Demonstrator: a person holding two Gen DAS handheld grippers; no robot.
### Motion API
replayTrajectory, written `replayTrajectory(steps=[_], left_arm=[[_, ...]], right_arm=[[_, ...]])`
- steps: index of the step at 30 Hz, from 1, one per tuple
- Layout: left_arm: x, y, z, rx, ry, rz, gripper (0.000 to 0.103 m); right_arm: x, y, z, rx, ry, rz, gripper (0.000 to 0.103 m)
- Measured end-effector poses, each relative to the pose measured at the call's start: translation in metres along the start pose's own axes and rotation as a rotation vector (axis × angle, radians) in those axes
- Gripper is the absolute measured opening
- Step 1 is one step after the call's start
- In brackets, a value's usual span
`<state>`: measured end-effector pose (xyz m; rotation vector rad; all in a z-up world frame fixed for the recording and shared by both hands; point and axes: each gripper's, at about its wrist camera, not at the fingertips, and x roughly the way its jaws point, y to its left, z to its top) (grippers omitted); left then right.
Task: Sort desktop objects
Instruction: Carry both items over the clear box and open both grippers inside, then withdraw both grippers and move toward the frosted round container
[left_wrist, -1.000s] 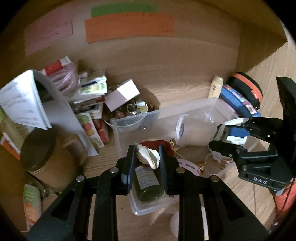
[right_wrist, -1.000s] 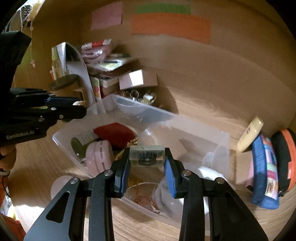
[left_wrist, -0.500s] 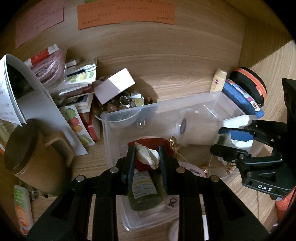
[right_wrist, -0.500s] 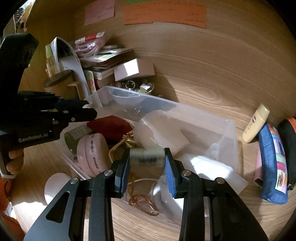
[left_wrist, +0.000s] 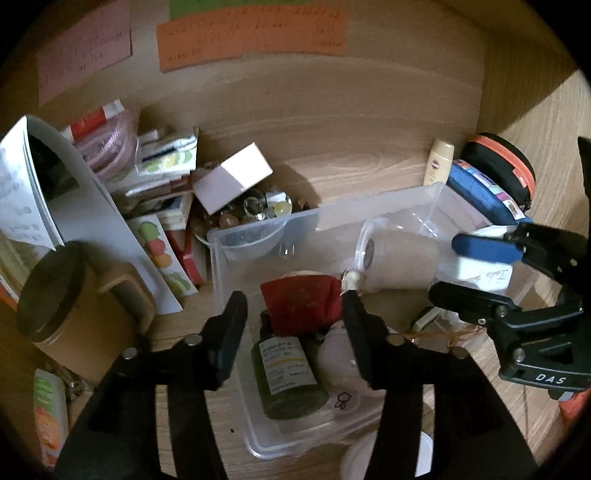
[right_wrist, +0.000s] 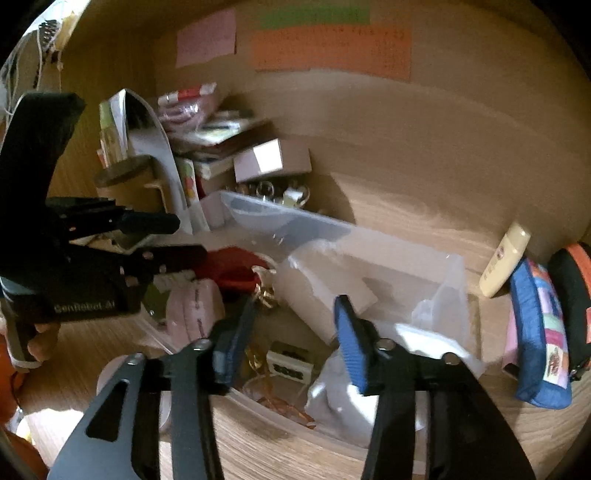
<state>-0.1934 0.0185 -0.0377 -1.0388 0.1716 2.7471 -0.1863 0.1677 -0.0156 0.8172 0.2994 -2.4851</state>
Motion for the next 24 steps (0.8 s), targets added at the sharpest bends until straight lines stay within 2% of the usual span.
replayTrajectory(steps=[5,8,10,12,14,24], left_arm=[[-0.006,-0.004,0.001,0.010,-0.010,-0.001,0.064],[-0.013,-0.005,0.002,0.014,-0.016,0.013,0.071],[-0.021,-0.006,0.003,0.020,-0.032,0.030,0.077],[-0.028,-0.006,0.002,0.024,-0.047,0.043,0.083],[-0.036,-0.005,0.001,0.025,-0.061,0.065,0.089],[-0.067,0.003,-0.022,-0.001,-0.061,0.095,0.094]], right_arm=[[-0.009,-0.001,0.003,-0.004,-0.024,-0.030,0.049],[-0.016,0.002,0.005,-0.019,-0.026,-0.047,0.049],[-0.022,0.004,0.005,-0.023,-0.029,-0.050,0.052],[-0.029,0.006,0.004,-0.021,-0.037,-0.060,0.061],[-0.035,0.007,0.001,-0.018,-0.041,-0.061,0.061],[-0.055,0.028,-0.024,-0.027,-0.001,-0.045,0.063]])
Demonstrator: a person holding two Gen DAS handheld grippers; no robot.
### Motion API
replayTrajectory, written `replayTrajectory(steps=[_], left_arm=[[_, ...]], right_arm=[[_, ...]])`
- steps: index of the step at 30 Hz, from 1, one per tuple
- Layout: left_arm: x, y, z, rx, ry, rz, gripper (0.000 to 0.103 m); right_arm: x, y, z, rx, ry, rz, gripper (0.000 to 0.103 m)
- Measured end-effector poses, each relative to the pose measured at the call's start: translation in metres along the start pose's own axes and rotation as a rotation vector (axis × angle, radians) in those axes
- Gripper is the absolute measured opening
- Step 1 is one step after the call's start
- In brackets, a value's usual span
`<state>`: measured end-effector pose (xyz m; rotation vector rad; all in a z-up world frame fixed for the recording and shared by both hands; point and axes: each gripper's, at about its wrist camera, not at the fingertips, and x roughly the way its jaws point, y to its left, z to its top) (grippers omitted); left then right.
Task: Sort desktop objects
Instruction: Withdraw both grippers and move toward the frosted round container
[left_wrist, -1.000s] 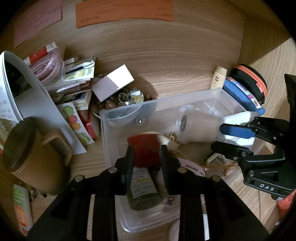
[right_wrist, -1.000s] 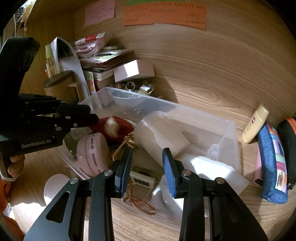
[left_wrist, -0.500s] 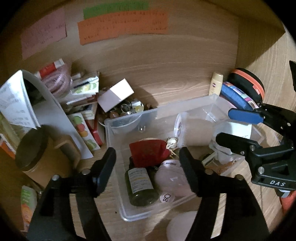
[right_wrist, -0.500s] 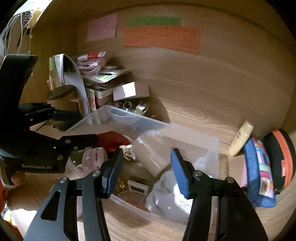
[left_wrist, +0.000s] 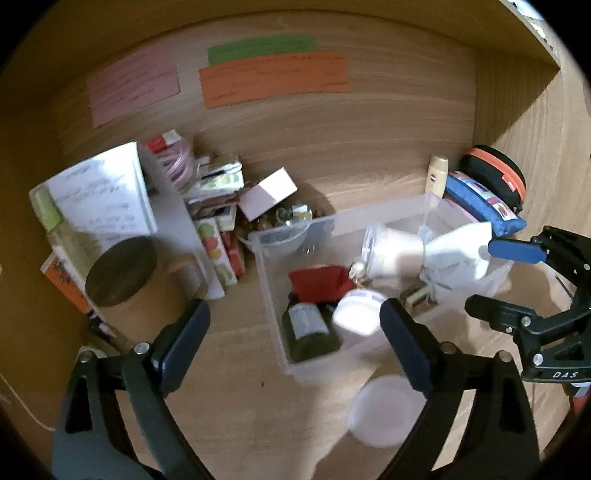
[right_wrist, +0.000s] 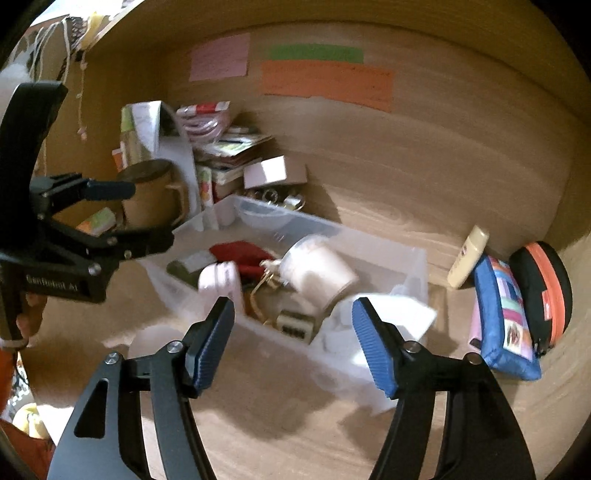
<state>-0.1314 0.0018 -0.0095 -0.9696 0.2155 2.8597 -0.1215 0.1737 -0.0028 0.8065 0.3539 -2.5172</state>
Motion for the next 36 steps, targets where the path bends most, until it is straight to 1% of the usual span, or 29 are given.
replayTrajectory(steps=[4,6,8,14,18,21,24,27,31,34,36], left_arm=[[-0.009,0.005,-0.013,-0.004,0.014,0.009,0.094],[-0.012,0.009,-0.021,-0.016,0.021,0.011,0.094],[-0.014,0.014,-0.029,-0.032,0.034,0.007,0.095],[-0.009,0.032,-0.057,-0.083,0.111,0.010,0.095],[-0.005,0.039,-0.074,-0.104,0.156,0.001,0.095],[-0.004,0.038,-0.085,-0.096,0.181,-0.024,0.095],[-0.002,0.033,-0.092,-0.073,0.199,-0.051,0.095],[0.002,0.025,-0.095,-0.046,0.213,-0.079,0.095],[0.009,0.016,-0.096,-0.016,0.222,-0.091,0.095],[0.012,0.019,-0.098,-0.031,0.239,-0.104,0.095],[0.012,0.023,-0.099,-0.054,0.248,-0.121,0.095]], right_arm=[[-0.001,0.014,-0.009,-0.016,0.022,0.024,0.064],[0.000,0.021,-0.015,-0.022,0.036,0.050,0.068],[0.004,0.031,-0.020,-0.033,0.053,0.078,0.068],[0.020,0.064,-0.036,-0.083,0.116,0.181,0.068],[0.037,0.081,-0.043,-0.132,0.166,0.203,0.068],[0.048,0.084,-0.045,-0.141,0.198,0.196,0.068],[0.053,0.081,-0.047,-0.129,0.222,0.215,0.068],[0.054,0.081,-0.049,-0.135,0.233,0.216,0.068],[0.055,0.084,-0.049,-0.159,0.237,0.218,0.067],[0.059,0.084,-0.048,-0.172,0.244,0.229,0.067],[0.060,0.083,-0.047,-0.169,0.245,0.247,0.062]])
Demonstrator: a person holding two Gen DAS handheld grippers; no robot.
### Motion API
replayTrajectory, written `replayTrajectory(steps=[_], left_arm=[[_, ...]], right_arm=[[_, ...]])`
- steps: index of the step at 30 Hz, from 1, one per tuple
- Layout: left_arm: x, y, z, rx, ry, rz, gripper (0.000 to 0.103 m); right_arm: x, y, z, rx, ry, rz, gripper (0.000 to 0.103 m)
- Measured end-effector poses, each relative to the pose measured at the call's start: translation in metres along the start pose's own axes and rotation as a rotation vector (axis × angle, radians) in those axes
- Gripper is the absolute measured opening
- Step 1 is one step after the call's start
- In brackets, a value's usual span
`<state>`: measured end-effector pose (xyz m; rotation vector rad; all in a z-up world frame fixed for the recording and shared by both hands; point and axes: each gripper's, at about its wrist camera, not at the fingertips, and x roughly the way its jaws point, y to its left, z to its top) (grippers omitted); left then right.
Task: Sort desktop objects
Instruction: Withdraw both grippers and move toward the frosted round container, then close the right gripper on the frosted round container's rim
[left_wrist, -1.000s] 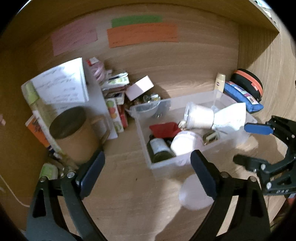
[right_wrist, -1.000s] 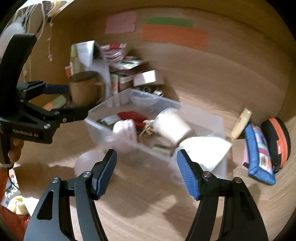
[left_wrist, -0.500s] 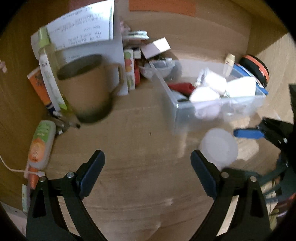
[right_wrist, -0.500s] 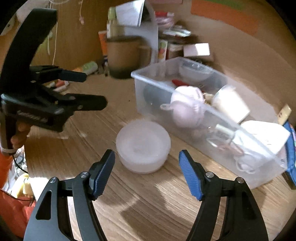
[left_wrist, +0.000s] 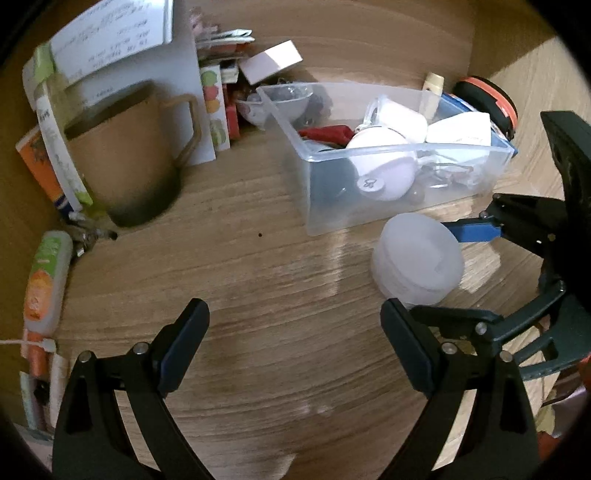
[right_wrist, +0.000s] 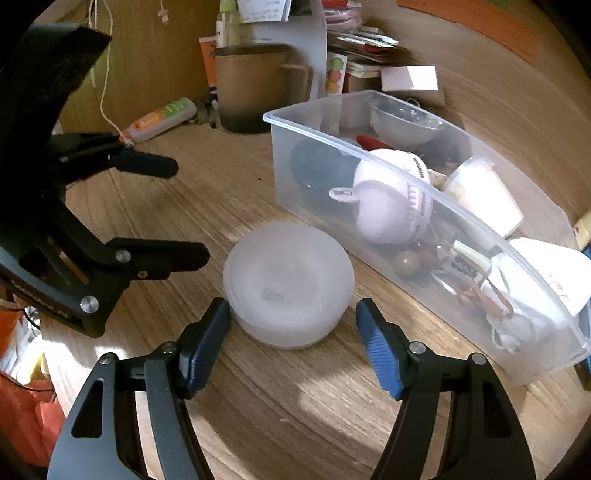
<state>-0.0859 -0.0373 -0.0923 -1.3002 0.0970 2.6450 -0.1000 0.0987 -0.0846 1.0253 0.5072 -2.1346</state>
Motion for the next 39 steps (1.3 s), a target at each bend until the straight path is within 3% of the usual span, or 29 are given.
replayTrajectory(steps=[4,18,24,30,37,39], left_arm=[[0.000,0.006,-0.002,-0.029,0.004,-0.019,0.095],[0.004,-0.004,-0.001,0.020,0.007,-0.055,0.095],[0.002,-0.011,0.002,0.036,-0.021,-0.030,0.094],[0.015,-0.020,0.005,0.069,0.032,-0.043,0.069],[0.016,-0.038,0.005,0.157,0.035,-0.095,0.056],[0.016,-0.043,0.006,0.182,0.033,-0.111,0.043]], right_arm=[[0.002,-0.003,0.003,0.014,-0.003,0.025,0.061],[-0.005,-0.019,0.004,0.123,-0.031,0.105,0.060],[-0.010,-0.027,0.009,0.157,-0.050,0.152,0.060],[-0.011,-0.035,0.012,0.169,-0.038,0.183,0.060],[-0.011,-0.036,0.012,0.169,-0.029,0.211,0.060],[-0.012,-0.036,0.012,0.168,-0.033,0.208,0.060]])
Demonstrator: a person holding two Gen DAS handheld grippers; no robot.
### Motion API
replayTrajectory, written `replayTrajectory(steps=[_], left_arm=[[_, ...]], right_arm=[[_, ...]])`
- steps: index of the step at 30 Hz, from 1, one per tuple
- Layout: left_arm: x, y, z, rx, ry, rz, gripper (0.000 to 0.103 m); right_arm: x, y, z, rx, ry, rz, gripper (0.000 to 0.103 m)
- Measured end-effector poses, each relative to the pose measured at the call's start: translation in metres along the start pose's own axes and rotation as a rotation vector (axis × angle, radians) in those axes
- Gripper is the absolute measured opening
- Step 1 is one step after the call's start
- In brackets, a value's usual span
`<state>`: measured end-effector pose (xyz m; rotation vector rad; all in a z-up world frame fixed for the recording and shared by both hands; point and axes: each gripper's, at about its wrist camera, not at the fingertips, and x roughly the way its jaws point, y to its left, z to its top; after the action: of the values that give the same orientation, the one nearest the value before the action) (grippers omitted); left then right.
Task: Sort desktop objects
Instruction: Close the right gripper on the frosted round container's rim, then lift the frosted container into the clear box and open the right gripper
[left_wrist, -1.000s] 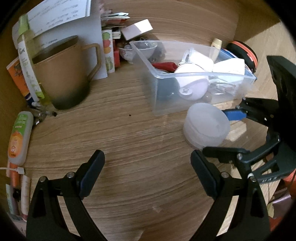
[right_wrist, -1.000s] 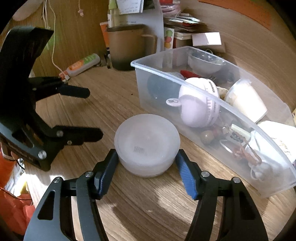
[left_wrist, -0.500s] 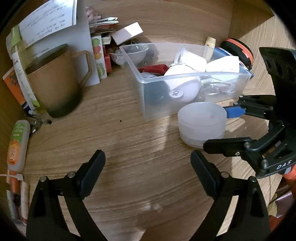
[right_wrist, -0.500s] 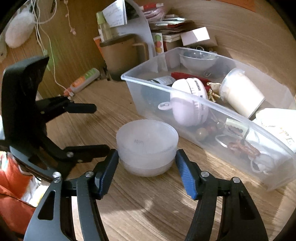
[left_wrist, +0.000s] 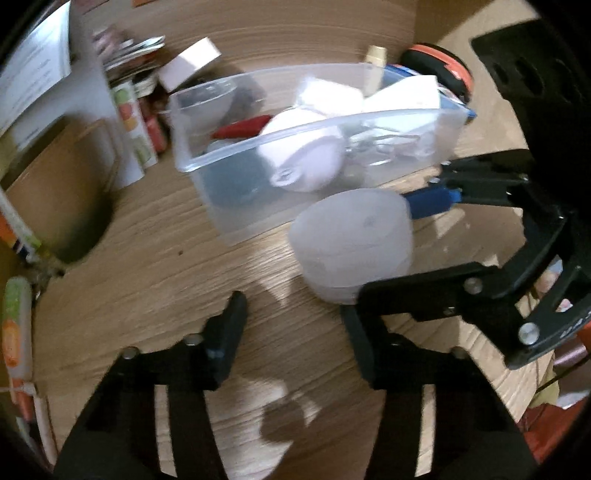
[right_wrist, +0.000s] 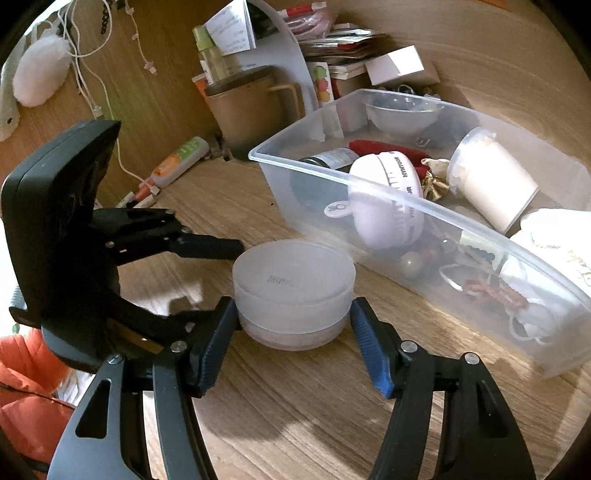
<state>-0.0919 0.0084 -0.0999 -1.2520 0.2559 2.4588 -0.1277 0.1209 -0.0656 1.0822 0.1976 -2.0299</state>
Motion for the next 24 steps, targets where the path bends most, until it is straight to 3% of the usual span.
replayTrajectory(steps=[4,9,24], left_arm=[[0.001,-0.004,0.002,0.020,-0.012,-0.014,0.039],[-0.001,-0.007,0.001,0.049,-0.029,-0.039,0.026],[-0.025,-0.012,0.009,0.078,-0.110,-0.007,0.025]], right_arm=[[-0.002,-0.003,0.000,0.010,-0.004,0.015,0.060],[-0.002,-0.002,0.001,0.003,-0.009,0.011,0.060],[-0.022,0.010,0.005,-0.040,-0.066,-0.003,0.059]])
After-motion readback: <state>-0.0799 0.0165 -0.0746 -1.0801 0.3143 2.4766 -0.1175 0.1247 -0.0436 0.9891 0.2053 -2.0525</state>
